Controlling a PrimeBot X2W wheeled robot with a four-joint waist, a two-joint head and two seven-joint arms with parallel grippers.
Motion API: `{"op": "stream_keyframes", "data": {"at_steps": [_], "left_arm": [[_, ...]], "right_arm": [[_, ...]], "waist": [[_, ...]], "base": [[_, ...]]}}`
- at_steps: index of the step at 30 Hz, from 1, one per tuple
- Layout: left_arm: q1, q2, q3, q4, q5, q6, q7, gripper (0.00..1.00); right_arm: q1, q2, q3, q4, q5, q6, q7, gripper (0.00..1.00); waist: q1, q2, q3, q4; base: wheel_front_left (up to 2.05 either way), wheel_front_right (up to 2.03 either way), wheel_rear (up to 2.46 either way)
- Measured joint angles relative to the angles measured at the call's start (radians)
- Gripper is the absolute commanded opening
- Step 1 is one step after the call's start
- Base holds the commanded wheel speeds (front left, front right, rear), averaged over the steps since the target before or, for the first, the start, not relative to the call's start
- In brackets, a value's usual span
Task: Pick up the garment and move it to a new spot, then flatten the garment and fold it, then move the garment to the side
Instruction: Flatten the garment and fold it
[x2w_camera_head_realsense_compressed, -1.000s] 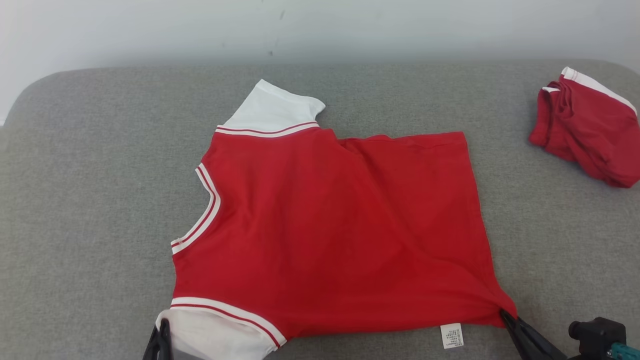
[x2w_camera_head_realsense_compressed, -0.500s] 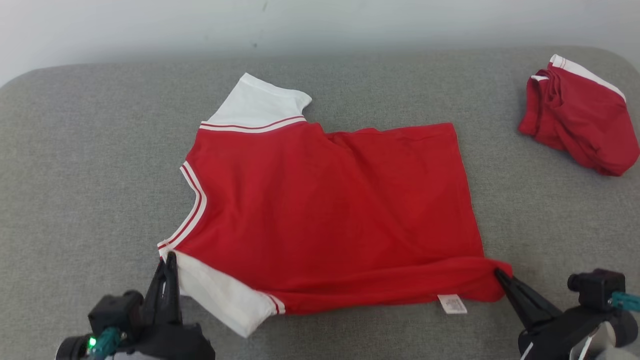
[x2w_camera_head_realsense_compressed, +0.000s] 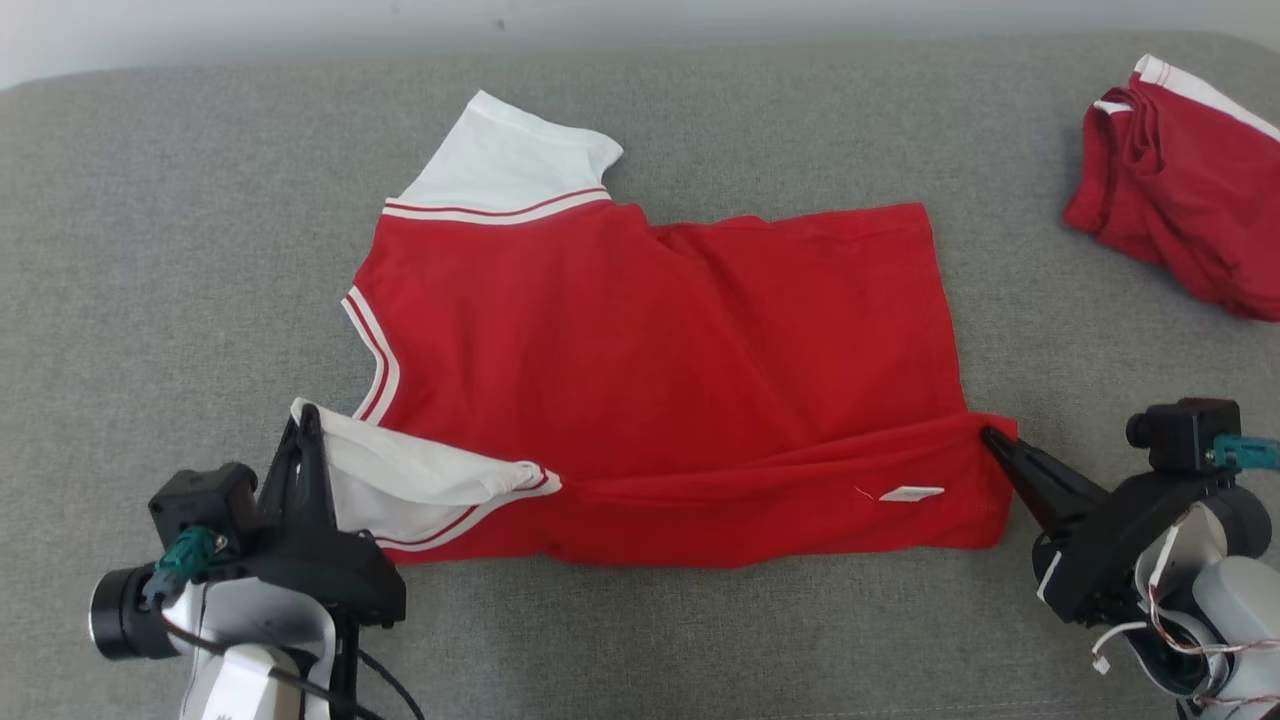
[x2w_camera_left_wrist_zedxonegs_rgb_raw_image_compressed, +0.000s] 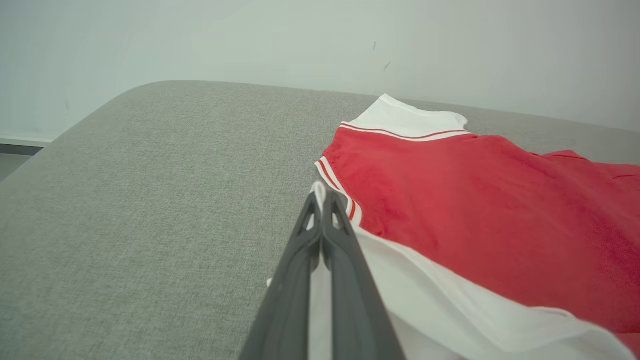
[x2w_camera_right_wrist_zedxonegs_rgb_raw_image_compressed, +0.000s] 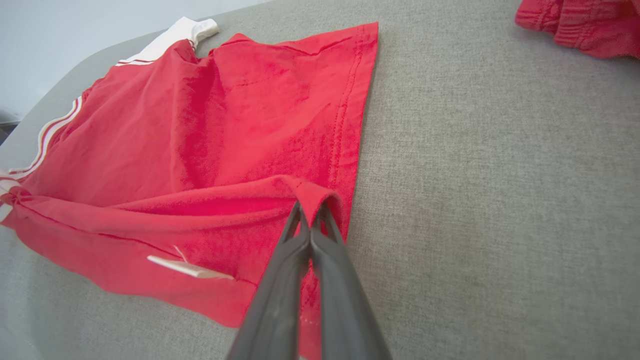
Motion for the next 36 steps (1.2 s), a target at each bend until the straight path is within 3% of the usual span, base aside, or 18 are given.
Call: {"op": "stream_keyframes", "data": {"at_steps": [16, 17, 18, 19, 20, 21, 36], "left_arm": [[-0.197, -0.010, 0.018, 0.198, 0.002, 0.007, -0.021, 0.00], [-0.203, -0.011, 0.019, 0.209, 0.002, 0.007, -0.027, 0.00], [-0.207, -0.011, 0.021, 0.217, 0.002, 0.007, -0.030, 0.09], [-0.208, -0.011, 0.022, 0.224, 0.002, 0.007, -0.039, 0.33], [-0.209, -0.011, 0.023, 0.230, 0.002, 0.007, -0.044, 0.71], [-0.211, -0.011, 0.023, 0.237, 0.002, 0.007, -0.048, 1.00], [-0.217, -0.001, 0.033, 0.242, -0.001, -0.017, -0.168, 1.00]], "right_arm": [[-0.183, 0.056, 0.038, 0.161, 0.032, 0.009, 0.086, 0.00], [-0.187, 0.061, 0.038, 0.169, 0.032, 0.009, 0.086, 0.13], [-0.191, 0.065, 0.038, 0.176, 0.032, 0.009, 0.085, 0.45], [-0.197, 0.069, 0.038, 0.182, 0.033, 0.009, 0.084, 0.65], [-0.202, 0.071, 0.038, 0.189, 0.033, 0.009, 0.076, 1.00], [-0.205, 0.073, 0.038, 0.197, 0.033, 0.009, 0.073, 1.00], [-0.220, 0.032, 0.023, 0.214, 0.027, 0.009, -0.066, 1.00]], "waist": [[0.0001, 0.0000, 0.090, 0.011], [0.0001, 0.0000, 0.092, 0.011], [0.0001, 0.0000, 0.092, 0.011], [0.0001, 0.0000, 0.093, 0.011], [0.0000, 0.0000, 0.093, 0.010], [0.0000, 0.0000, 0.094, 0.010], [-0.0001, 0.0000, 0.070, 0.007]], "base": [[0.00, 0.00, 0.00], [0.00, 0.00, 0.00], [0.00, 0.00, 0.00], [0.00, 0.00, 0.00], [0.00, 0.00, 0.00], [0.00, 0.00, 0.00], [0.00, 0.00, 0.00]]}}
